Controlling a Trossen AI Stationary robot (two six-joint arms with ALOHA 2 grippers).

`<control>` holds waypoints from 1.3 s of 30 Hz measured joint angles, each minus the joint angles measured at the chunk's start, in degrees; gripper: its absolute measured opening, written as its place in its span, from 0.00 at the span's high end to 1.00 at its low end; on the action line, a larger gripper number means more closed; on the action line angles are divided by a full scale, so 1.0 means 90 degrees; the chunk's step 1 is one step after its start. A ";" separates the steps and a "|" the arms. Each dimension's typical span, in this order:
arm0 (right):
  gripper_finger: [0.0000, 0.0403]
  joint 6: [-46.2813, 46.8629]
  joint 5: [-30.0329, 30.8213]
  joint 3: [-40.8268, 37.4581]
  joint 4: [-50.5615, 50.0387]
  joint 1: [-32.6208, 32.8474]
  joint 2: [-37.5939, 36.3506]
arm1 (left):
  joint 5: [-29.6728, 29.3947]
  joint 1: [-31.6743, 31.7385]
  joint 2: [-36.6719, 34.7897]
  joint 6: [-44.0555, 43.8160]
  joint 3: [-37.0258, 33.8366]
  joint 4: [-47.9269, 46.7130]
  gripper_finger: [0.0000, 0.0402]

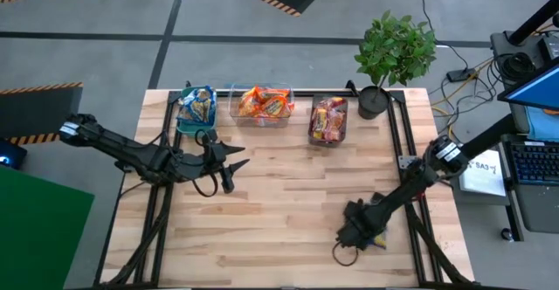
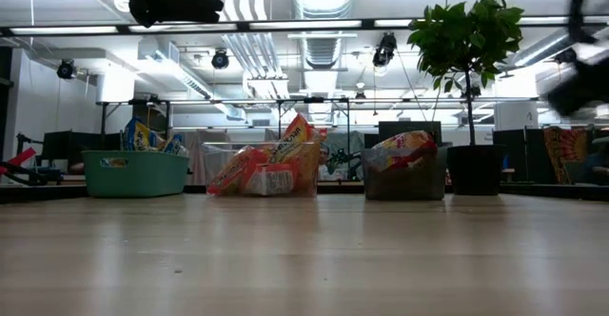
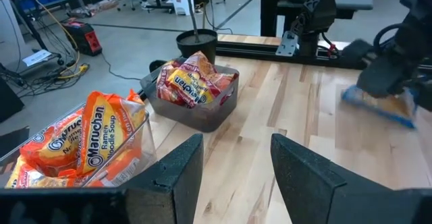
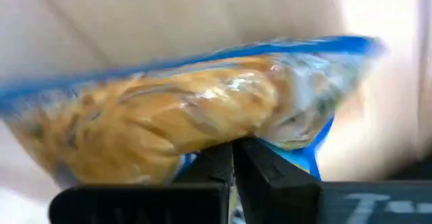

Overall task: Sort Maruchan noodles
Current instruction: Put the blue noodle pack into the green bin

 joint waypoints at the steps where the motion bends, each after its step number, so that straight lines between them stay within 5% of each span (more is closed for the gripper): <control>1: 0.98 0.0010 0.0469 0.0101 0.0218 -0.0079 -0.0001 | 0.0000 0.0000 0.0000 0.0001 0.0001 0.0001 0.61; 5: 0.98 -0.0650 0.2545 0.0736 0.1567 -0.0424 0.0002 | 0.0000 0.0000 0.0000 0.0002 -0.0002 0.0051 0.61; 9: 0.98 -0.2082 0.3266 0.1615 0.2012 -0.0732 0.0000 | 0.0000 0.0000 0.0000 0.0005 0.0001 0.0081 0.61; 16: 0.98 -0.3931 0.3002 0.2720 0.1987 -0.0827 0.0000 | 0.0033 0.0000 0.0022 -0.0002 0.0001 0.0087 0.61; 21: 0.98 -0.4431 0.2904 0.2787 0.2032 -0.0529 -0.0002 | 0.1405 -0.0002 0.0069 0.0018 0.0001 0.0152 0.61; 25: 0.98 -0.4525 0.2955 0.2495 0.2178 -0.0314 -0.0002 | 0.2313 -0.0005 0.0139 0.0042 0.0001 0.0351 0.61; 39: 0.98 -0.5691 0.2976 0.0483 0.4861 -0.0396 -0.0934 | 0.2382 -0.0002 0.0279 0.0202 0.0079 0.0629 0.61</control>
